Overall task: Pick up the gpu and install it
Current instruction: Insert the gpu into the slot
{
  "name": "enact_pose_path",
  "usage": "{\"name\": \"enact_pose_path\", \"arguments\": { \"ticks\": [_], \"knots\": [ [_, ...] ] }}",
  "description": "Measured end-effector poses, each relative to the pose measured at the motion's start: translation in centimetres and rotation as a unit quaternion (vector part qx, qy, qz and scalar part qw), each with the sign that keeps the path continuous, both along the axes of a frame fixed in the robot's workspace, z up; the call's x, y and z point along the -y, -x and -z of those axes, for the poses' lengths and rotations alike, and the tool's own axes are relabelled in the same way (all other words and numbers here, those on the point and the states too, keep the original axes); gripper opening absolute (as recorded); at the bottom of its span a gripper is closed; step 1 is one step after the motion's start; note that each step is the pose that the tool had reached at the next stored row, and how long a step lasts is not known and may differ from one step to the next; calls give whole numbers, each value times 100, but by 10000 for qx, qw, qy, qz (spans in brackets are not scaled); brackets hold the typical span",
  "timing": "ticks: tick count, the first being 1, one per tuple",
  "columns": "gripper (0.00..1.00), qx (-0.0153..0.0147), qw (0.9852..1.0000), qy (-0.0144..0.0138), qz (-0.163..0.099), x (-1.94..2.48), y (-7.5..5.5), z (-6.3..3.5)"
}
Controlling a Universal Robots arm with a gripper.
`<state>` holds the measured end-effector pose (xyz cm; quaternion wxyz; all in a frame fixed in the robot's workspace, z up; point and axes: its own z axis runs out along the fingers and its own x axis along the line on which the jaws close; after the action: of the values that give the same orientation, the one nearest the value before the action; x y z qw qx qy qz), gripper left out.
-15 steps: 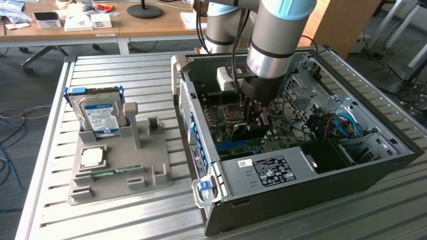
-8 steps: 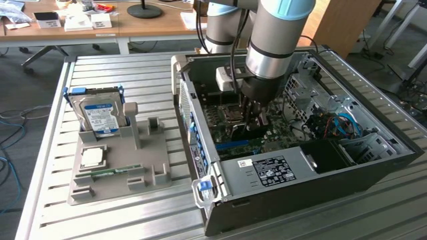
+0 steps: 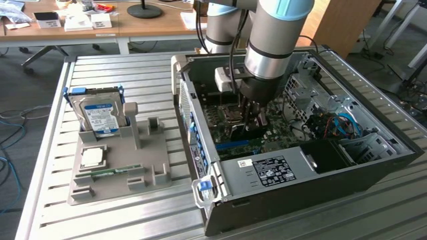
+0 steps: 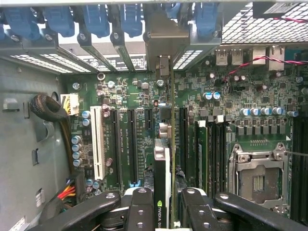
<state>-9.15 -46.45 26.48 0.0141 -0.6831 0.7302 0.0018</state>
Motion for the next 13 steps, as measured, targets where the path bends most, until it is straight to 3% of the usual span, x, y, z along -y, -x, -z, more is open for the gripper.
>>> {"name": "enact_pose_path", "arguments": {
  "ticks": [13],
  "knots": [
    [27,0,10000,1,1,0,11,71]
  ]
}}
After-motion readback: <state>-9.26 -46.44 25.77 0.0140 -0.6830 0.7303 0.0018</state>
